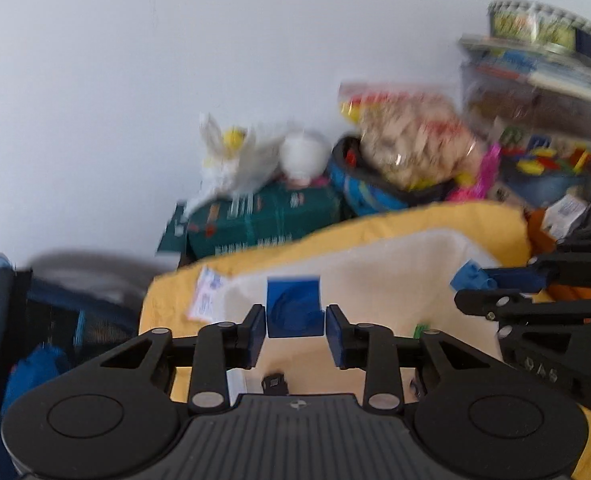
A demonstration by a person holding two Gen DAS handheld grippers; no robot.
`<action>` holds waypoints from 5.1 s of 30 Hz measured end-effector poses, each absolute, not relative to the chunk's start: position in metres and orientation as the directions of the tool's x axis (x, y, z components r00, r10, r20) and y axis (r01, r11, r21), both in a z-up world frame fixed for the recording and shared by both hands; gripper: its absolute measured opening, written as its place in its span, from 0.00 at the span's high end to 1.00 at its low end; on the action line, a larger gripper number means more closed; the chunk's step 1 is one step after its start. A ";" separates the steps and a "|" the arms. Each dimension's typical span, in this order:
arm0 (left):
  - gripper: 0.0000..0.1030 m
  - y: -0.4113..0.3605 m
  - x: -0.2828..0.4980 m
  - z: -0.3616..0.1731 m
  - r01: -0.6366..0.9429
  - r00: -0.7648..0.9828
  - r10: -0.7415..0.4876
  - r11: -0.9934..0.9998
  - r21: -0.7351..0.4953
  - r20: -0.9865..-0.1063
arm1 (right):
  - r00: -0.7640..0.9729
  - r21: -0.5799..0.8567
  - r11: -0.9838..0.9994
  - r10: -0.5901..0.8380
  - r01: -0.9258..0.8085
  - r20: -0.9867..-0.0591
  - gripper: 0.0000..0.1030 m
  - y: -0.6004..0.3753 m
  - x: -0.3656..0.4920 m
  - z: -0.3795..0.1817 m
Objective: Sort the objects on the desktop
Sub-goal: 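Carry both blue bricks over the white bin and open both tools, then grasp the square green brick with the left tool while the right tool grasps a long light-blue brick, then lift the green and light-blue bricks with both tools toward the white bin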
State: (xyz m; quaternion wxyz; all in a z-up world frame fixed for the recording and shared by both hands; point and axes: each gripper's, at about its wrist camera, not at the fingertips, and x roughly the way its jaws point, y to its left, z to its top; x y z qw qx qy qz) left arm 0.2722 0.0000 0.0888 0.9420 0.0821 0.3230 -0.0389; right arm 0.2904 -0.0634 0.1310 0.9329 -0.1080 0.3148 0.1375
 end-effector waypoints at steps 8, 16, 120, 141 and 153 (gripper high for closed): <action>0.57 0.003 0.190 0.075 0.189 0.827 -0.093 0.975 0.119 -0.554 | 0.777 -0.101 0.921 0.254 -0.375 -0.576 0.64 -0.074 0.233 0.119; 0.52 -0.005 0.100 0.002 0.217 0.717 -0.130 0.975 0.041 -0.685 | 0.665 -0.080 0.892 0.269 -0.444 -0.697 0.68 -0.096 0.162 0.065; 0.56 -0.063 0.053 -0.053 0.370 0.668 -0.080 0.898 0.237 -0.740 | 0.441 0.089 0.847 0.359 -0.523 -0.822 0.59 -0.093 0.054 0.010; 0.63 -0.043 0.031 -0.062 0.329 0.554 -0.133 0.942 0.069 -0.822 | 0.444 0.068 0.843 0.347 -0.533 -0.826 0.69 -0.081 0.058 0.003; 0.64 -0.039 0.043 -0.024 0.316 0.631 -0.189 0.948 0.027 -0.753 | 0.498 0.058 0.845 0.367 -0.532 -0.786 0.74 -0.086 0.070 0.035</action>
